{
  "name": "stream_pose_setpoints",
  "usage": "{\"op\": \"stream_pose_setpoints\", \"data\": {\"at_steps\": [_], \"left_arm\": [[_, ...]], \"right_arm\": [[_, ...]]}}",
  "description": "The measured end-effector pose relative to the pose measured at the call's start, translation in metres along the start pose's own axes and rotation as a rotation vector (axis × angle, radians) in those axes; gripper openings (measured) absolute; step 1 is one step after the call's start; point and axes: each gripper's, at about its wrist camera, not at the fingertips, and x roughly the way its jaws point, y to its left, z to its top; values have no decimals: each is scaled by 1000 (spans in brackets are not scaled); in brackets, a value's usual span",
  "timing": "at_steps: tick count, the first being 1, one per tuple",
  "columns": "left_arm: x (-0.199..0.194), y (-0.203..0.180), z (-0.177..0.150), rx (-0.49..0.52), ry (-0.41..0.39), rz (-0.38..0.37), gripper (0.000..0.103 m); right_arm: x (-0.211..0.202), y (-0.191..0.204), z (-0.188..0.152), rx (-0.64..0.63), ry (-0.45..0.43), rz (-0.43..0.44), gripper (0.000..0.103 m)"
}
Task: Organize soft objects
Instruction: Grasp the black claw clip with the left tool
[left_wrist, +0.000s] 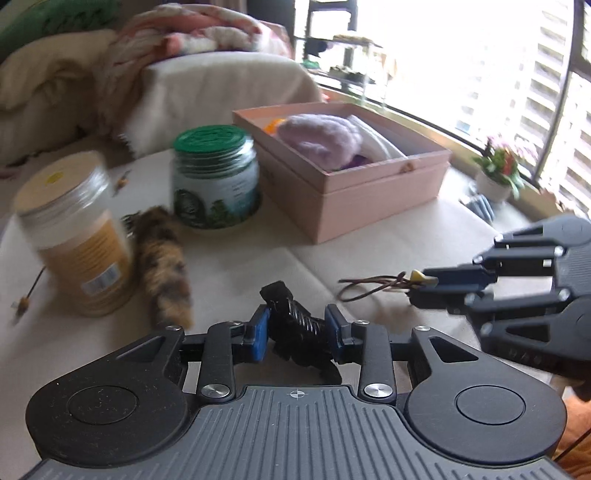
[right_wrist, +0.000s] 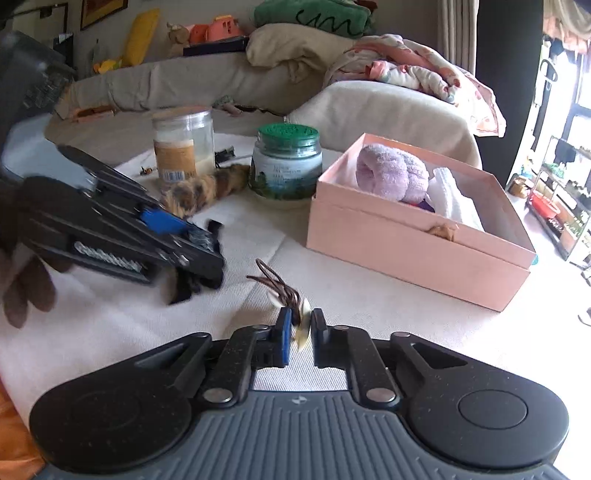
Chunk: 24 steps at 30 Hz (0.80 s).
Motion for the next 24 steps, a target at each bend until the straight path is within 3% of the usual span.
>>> {"op": "stream_pose_setpoints", "data": {"at_steps": [1, 3, 5, 9, 14, 17, 20, 24], "left_arm": [[-4, 4, -1, -25, -9, 0, 36], [-12, 11, -3, -82, -31, 7, 35], [-21, 18, -5, -124, -47, 15, 35], [-33, 35, -6, -234, -53, 37, 35], [-40, 46, -17, -363, 4, -84, 35], [-41, 40, -23, -382, 48, -114, 35], [-35, 36, -23, -392, 70, -126, 35], [-21, 48, -17, -485, 43, -108, 35]], "right_arm": [[2, 1, -1, -2, 8, -9, 25], [6, 3, -4, 3, 16, -23, 44], [6, 3, -7, 14, -2, -42, 54], [8, -4, -9, 63, -8, -44, 63], [12, -20, -10, 154, 5, -3, 74], [14, -18, -10, 136, 9, 5, 80], [16, -13, -9, 120, 15, -1, 82], [16, -13, -10, 121, 14, -2, 82]]}}
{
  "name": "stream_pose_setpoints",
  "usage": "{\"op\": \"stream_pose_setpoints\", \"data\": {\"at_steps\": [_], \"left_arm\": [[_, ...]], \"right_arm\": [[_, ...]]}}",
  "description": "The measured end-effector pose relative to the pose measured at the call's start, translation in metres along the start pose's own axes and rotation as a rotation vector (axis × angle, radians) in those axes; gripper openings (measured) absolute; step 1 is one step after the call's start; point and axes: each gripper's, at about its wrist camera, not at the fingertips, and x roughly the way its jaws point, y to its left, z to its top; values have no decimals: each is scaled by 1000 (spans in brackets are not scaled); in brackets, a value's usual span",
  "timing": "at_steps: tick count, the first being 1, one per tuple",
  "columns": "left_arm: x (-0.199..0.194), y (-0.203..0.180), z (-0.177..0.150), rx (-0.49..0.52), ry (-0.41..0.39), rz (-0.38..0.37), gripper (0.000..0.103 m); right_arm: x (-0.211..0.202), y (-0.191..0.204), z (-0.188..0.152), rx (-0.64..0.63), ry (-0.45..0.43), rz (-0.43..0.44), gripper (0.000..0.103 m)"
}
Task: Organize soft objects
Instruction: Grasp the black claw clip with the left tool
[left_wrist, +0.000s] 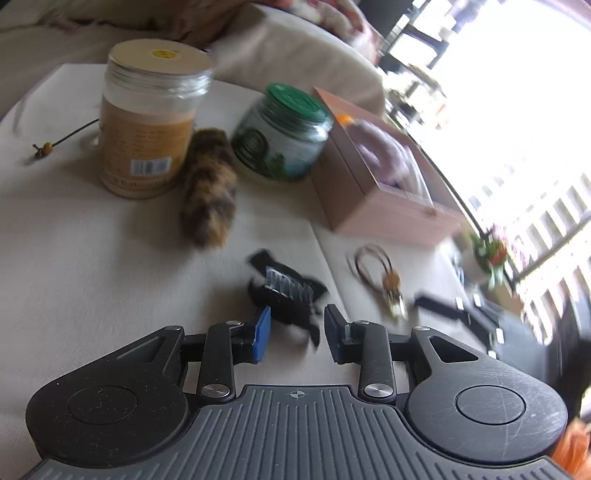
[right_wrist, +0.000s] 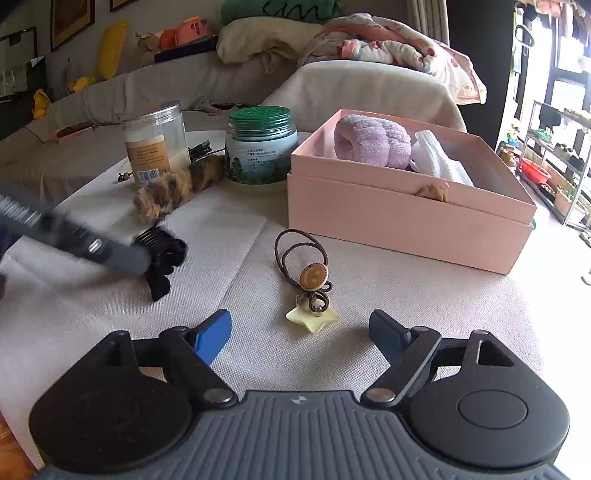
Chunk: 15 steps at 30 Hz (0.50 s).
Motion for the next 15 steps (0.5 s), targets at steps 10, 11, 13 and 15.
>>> {"op": "stream_pose_setpoints", "data": {"at_steps": [10, 11, 13, 15], "left_arm": [[30, -26, 17, 140, -51, 105, 35], [32, -31, 14, 176, -44, 114, 35], [35, -40, 6, 243, -42, 137, 36], [35, -46, -1, 307, -54, 154, 36]], "right_arm": [[0, 0, 0, 2, -1, -2, 84], [0, 0, 0, 1, 1, 0, 85], [1, 1, 0, -2, 4, 4, 86], [2, 1, 0, -5, 9, 15, 91]]}}
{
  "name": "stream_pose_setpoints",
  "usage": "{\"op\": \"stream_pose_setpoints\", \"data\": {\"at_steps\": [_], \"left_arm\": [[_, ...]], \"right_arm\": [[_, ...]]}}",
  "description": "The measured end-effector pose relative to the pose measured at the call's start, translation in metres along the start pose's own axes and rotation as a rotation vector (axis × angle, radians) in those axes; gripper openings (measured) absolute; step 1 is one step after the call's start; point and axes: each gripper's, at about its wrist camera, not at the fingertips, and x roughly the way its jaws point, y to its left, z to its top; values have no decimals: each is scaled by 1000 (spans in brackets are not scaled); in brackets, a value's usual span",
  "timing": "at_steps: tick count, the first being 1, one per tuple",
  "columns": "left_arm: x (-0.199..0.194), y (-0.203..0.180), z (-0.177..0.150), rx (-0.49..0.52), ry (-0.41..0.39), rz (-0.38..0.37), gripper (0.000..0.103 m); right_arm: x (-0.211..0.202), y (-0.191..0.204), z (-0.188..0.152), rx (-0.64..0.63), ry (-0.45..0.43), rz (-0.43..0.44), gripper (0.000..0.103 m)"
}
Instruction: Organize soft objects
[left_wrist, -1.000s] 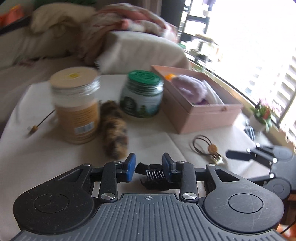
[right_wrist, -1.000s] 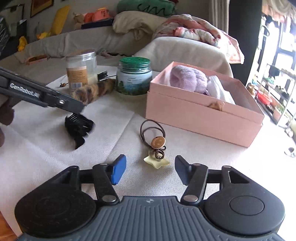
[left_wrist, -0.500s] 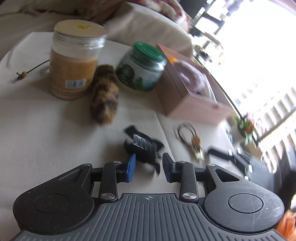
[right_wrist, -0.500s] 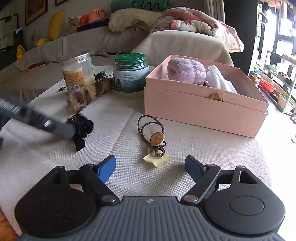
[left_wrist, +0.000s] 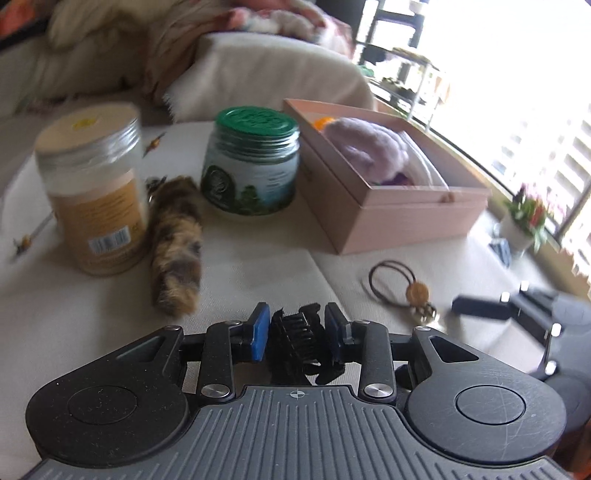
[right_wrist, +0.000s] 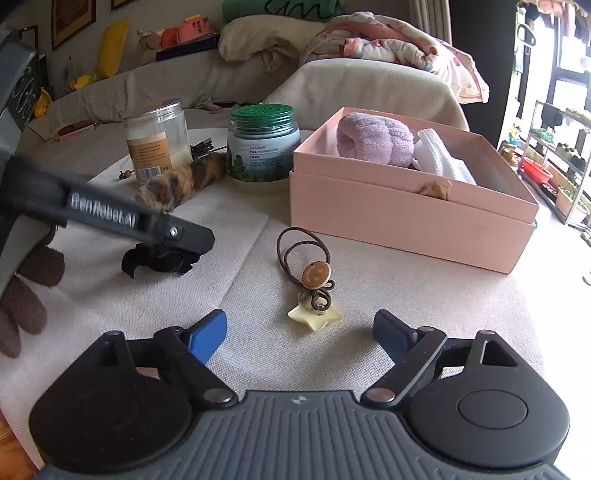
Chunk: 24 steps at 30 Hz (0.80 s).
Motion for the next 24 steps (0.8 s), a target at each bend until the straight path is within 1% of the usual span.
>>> {"op": "stream_pose_setpoints", "data": {"at_steps": [1, 3, 4, 6, 8, 11, 14, 17, 19, 22, 23, 24], "left_arm": [[-1, -2, -1, 18, -3, 2, 37], [-8, -3, -4, 30, -10, -3, 36], [-13, -3, -5, 32, -23, -9, 36], [-27, -5, -6, 50, -58, -14, 36], [-39, -7, -7, 64, -75, -12, 36], [-47, -3, -13, 48, -62, -9, 36], [-43, 5, -16, 5, -46, -7, 36], [-37, 8, -15, -21, -44, -22, 36], [-33, 5, -14, -14, -48, -36, 36], [-23, -2, -16, 21, -30, -16, 36], [-21, -3, -17, 31, -30, -5, 40], [-19, -3, -18, 30, -24, 0, 41]], "right_arm": [[1, 0, 0, -4, 5, 11, 93], [4, 0, 2, -20, 20, 34, 101], [5, 1, 3, -34, 31, 46, 103], [6, 1, 4, -52, 42, 56, 103], [6, 1, 4, -58, 46, 62, 103], [6, 2, 3, -61, 45, 59, 103], [5, 1, 3, -61, 41, 61, 103], [5, 2, 2, -62, 38, 61, 103], [4, 2, 2, -61, 38, 59, 103], [3, 3, 2, -61, 33, 54, 102], [2, 3, 1, -61, 29, 51, 98], [0, 3, 1, -62, 18, 46, 95]]}}
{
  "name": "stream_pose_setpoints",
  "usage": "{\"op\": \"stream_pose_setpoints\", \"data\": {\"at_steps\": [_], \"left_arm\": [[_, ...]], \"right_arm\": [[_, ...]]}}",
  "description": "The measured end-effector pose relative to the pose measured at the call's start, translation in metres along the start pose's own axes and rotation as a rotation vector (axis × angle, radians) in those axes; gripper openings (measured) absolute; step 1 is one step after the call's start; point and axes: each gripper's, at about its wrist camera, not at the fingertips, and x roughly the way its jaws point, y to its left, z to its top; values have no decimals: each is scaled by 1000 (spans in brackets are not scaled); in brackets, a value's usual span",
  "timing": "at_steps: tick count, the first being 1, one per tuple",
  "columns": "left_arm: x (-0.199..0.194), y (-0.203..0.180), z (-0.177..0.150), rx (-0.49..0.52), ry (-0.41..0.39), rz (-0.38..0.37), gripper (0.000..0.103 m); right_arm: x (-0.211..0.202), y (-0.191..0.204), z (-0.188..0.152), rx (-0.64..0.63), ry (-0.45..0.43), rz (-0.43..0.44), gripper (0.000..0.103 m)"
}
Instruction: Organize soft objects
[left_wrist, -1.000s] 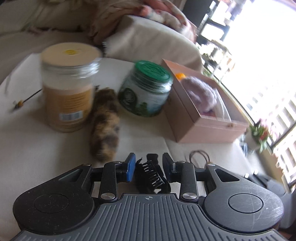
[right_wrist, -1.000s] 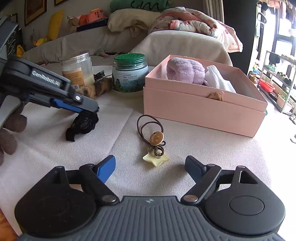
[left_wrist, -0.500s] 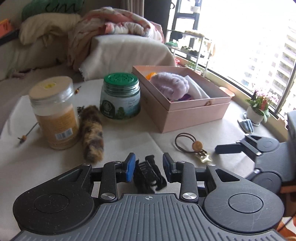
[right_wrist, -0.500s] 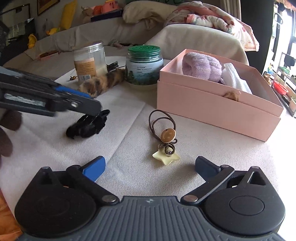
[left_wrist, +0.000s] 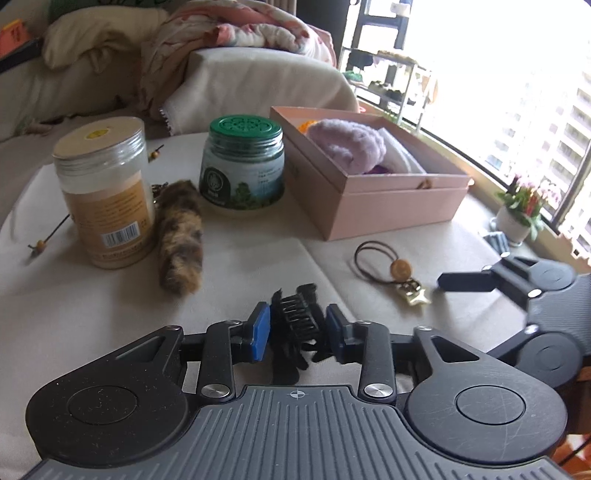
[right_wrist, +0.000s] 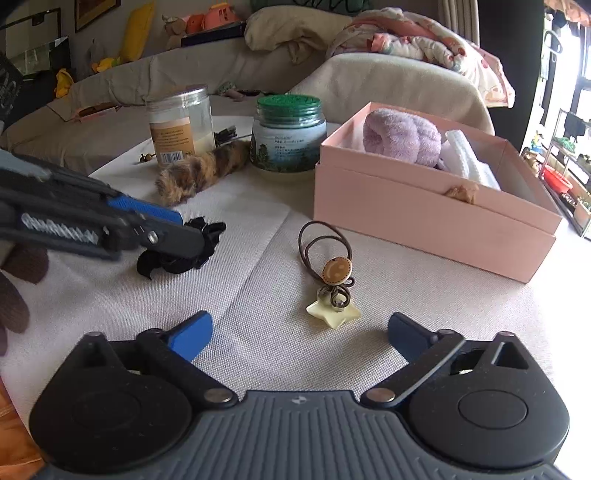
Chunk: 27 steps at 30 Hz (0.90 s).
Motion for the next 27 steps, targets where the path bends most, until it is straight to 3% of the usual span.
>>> {"op": "stream_pose_setpoints", "data": {"at_steps": [7, 10, 12, 14, 17, 23, 27], "left_arm": [[5, 3, -4, -15, 29, -15, 42], [6, 1, -4, -11, 26, -24, 40], [6, -1, -5, 6, 30, -27, 40], [5, -2, -7, 15, 30, -25, 39], [2, -5, -9, 37, 34, -30, 39], [-15, -19, -10, 91, 29, -113, 39], [-35, -32, 20, 105, -63, -182, 39]], "right_arm": [[-18, -12, 7, 64, -90, 7, 90], [-10, -19, 19, 103, -65, -5, 68], [2, -23, 26, 123, -17, -8, 44], [13, -25, 30, 133, 18, -19, 38], [14, -23, 31, 126, 25, -17, 18], [-38, -30, 30, 135, -33, 1, 18], [-102, -47, 37, 164, -189, -51, 18]]}}
